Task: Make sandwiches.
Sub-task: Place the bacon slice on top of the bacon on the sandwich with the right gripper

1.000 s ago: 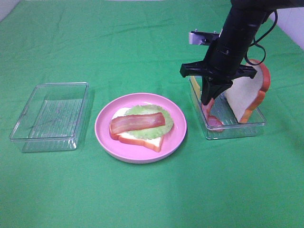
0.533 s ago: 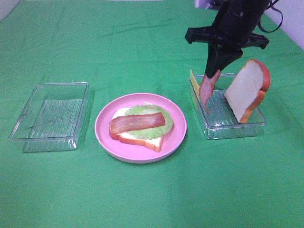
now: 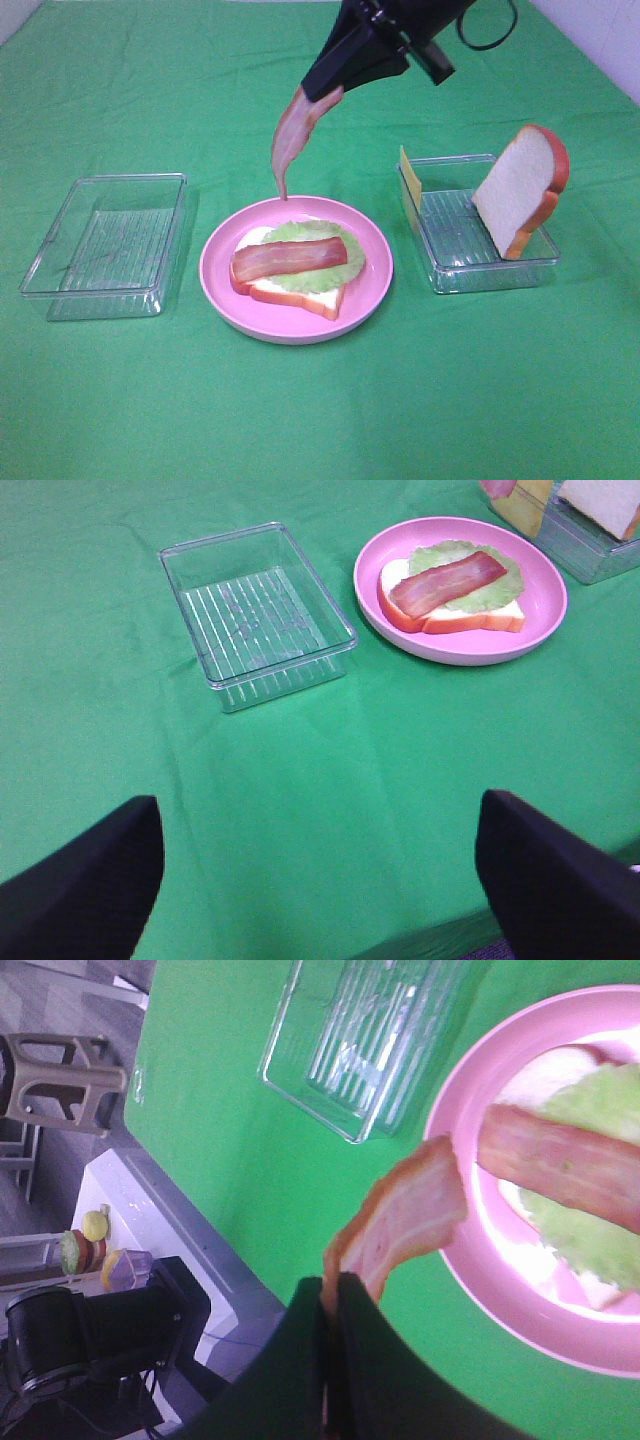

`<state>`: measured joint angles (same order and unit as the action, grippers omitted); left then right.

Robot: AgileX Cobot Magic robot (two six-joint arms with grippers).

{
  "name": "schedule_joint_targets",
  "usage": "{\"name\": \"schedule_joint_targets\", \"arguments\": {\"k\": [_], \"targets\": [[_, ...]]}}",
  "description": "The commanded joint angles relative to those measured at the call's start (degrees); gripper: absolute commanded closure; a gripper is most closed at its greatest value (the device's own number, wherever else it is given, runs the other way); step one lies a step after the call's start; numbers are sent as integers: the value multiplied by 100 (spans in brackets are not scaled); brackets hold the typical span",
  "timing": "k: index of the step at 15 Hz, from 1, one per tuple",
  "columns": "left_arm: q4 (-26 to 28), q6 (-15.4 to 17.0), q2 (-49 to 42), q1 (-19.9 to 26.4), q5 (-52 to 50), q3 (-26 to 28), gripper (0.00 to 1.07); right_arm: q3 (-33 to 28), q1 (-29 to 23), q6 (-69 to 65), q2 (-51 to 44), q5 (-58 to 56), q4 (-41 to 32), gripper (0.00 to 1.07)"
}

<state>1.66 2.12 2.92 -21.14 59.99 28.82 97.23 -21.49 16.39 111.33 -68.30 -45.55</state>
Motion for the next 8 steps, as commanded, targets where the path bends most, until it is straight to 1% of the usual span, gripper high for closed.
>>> {"name": "schedule_joint_targets", "arguments": {"k": [1,2,3,6,7,8], "targets": [[-6,-6,-46,-11,-46,0,26,0,-390,143,315,407,-160,107],[-6,-6,-46,-11,-46,0,26,0,-808,143,688,865,-264,107],[-6,-6,-46,-11,-46,0,26,0,-951,143,859,1026,-264,107],[-6,-6,-46,-11,-46,0,26,0,-980,115,1215,1192,-195,107],[-6,-6,-46,-11,-46,0,26,0,-968,-23,1306,1283,80,107],[-6,-6,-46,-11,-46,0,26,0,-968,-281,1387,1381,550,107]]}}
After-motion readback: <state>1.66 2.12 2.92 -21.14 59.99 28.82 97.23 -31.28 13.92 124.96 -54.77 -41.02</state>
